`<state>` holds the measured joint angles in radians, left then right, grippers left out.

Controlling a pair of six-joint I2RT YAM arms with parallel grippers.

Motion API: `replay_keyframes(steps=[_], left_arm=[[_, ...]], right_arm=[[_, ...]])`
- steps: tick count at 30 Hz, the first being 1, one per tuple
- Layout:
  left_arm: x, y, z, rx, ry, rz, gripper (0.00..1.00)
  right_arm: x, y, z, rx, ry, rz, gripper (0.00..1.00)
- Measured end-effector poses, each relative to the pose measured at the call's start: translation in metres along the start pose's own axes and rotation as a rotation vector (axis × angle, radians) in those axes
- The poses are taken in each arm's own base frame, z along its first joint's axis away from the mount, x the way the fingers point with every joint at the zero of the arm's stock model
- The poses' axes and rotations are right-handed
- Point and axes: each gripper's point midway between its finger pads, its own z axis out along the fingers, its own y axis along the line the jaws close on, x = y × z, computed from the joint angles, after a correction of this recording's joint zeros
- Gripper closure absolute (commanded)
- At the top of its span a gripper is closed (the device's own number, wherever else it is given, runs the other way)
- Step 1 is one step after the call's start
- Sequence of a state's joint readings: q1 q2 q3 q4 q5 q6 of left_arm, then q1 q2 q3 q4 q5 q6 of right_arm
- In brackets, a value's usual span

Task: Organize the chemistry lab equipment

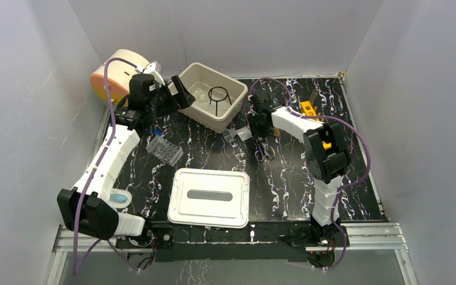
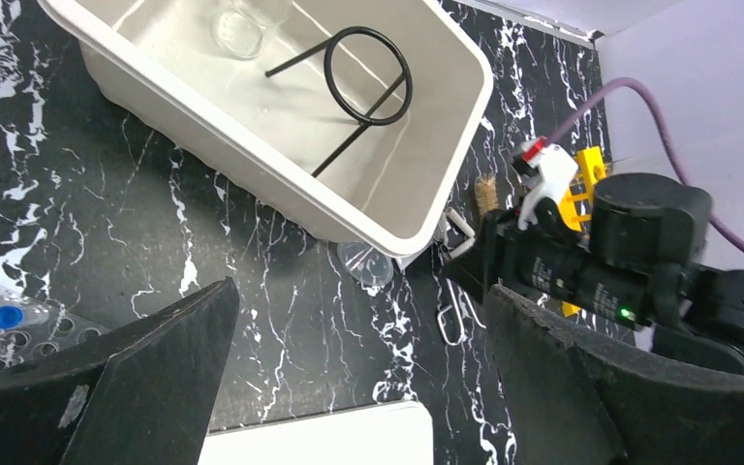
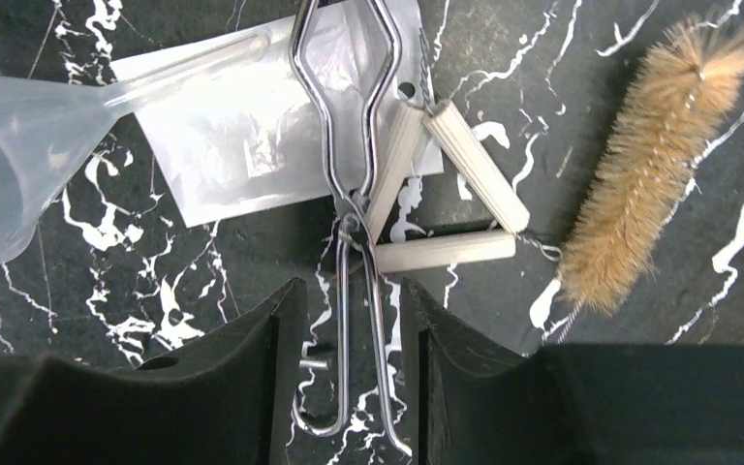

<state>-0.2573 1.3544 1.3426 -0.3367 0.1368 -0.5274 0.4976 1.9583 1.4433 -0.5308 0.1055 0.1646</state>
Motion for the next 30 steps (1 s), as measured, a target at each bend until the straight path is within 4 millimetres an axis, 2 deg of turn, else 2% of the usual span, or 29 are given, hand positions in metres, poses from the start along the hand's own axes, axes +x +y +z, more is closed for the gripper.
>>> replay_keyframes(steps=[5,14,19,25,30], left_arm=[[0.010,0.001,-0.003,0.009,0.021,-0.019,0.02],[0.013,0.002,-0.004,0.007,0.029,-0.016,0.02],[0.013,0.002,-0.004,0.008,0.030,-0.011,0.02],[0.012,0.002,-0.003,0.009,0.027,-0.009,0.02],[0.013,0.003,-0.003,0.006,0.030,-0.004,0.02]], right_arm=[[0.005,0.000,0.013,0.004,0.041,-0.015,0.47],[0.026,0.002,0.014,-0.021,0.108,-0.015,0.41],[0.029,0.004,0.013,-0.035,0.115,-0.020,0.46],[0.030,0.001,0.013,-0.024,0.121,-0.046,0.55],[0.032,-0.002,0.013,-0.012,0.127,-0.084,0.57]])
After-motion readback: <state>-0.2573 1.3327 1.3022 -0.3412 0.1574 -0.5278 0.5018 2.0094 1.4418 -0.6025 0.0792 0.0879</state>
